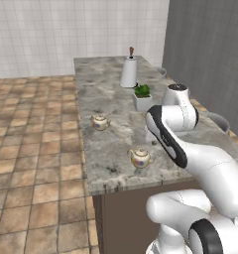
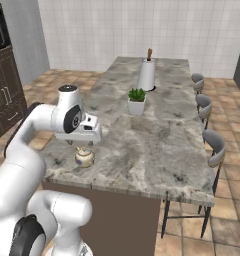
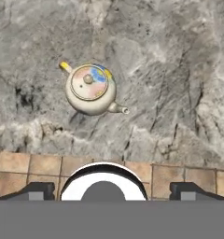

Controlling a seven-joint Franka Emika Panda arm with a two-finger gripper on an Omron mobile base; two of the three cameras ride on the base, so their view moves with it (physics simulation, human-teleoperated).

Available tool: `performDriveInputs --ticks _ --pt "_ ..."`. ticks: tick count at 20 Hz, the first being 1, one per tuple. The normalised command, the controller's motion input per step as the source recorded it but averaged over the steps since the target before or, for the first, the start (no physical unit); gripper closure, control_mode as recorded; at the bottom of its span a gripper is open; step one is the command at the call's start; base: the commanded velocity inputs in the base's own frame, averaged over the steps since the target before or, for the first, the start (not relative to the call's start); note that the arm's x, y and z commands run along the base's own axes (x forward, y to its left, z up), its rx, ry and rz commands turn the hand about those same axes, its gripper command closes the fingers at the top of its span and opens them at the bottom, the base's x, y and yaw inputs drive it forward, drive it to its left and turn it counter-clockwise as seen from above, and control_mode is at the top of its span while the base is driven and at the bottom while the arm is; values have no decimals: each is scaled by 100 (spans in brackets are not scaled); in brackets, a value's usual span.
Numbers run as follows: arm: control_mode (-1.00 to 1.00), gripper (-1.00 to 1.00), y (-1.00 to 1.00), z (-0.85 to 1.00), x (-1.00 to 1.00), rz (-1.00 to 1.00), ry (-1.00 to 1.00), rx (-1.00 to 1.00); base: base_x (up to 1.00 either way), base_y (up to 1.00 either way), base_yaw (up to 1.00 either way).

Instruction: Pick the teapot and teapot and place them in the sink. Then turn on the water.

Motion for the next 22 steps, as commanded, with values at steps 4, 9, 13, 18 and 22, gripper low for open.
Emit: performDriveInputs --ticks 4,9,13,18,22 --pt "-100 -100 60 -29 35 20 12 -16 0 0 0" --pt "-100 -100 61 -5 57 28 7 -11 0 0 0" --pt "-100 -100 43 -11 57 25 2 -12 0 0 0" --pt "-100 -100 4 -55 45 21 0 -2 0 0 0" --pt "-100 -100 0 -61 58 16 0 0 0 0 0"
